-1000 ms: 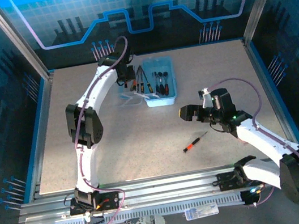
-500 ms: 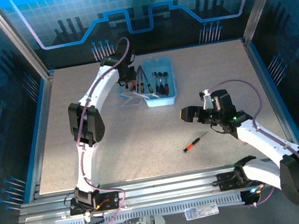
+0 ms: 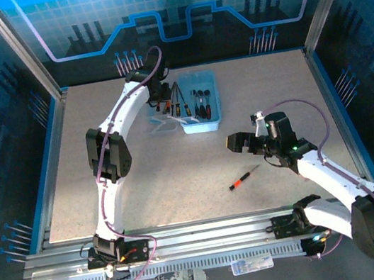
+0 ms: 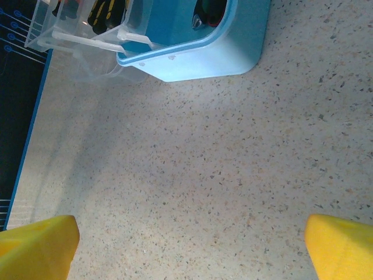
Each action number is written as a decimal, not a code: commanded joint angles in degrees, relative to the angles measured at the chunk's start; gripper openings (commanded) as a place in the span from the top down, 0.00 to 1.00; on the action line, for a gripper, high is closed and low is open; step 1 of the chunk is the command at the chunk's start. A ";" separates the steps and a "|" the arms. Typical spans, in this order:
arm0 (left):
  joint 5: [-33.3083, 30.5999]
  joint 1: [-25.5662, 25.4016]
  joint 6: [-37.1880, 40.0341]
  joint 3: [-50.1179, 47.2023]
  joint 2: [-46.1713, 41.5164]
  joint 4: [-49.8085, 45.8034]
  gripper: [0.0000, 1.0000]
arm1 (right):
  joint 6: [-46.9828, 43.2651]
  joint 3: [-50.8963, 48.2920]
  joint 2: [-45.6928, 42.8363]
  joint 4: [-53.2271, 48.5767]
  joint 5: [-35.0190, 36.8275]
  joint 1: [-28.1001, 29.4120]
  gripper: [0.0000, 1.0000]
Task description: Pack the tool kit
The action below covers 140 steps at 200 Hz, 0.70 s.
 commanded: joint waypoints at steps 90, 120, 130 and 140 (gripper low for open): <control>-0.11 -0.44 -2.93 -9.92 -18.23 6.97 0.71 | -3.85 1.70 -1.09 -3.73 2.91 -1.48 0.00; -0.41 -3.18 -0.72 -23.13 -26.27 14.78 0.70 | -6.67 2.11 -0.62 -3.30 0.08 -1.63 0.00; -1.81 -4.62 0.82 -28.70 -29.43 18.51 0.69 | -8.25 2.22 -0.87 -3.43 -0.86 -1.56 0.06; -2.08 -5.84 1.45 -34.69 -33.07 22.24 0.68 | -8.30 2.57 -0.84 -4.66 0.49 -1.63 0.09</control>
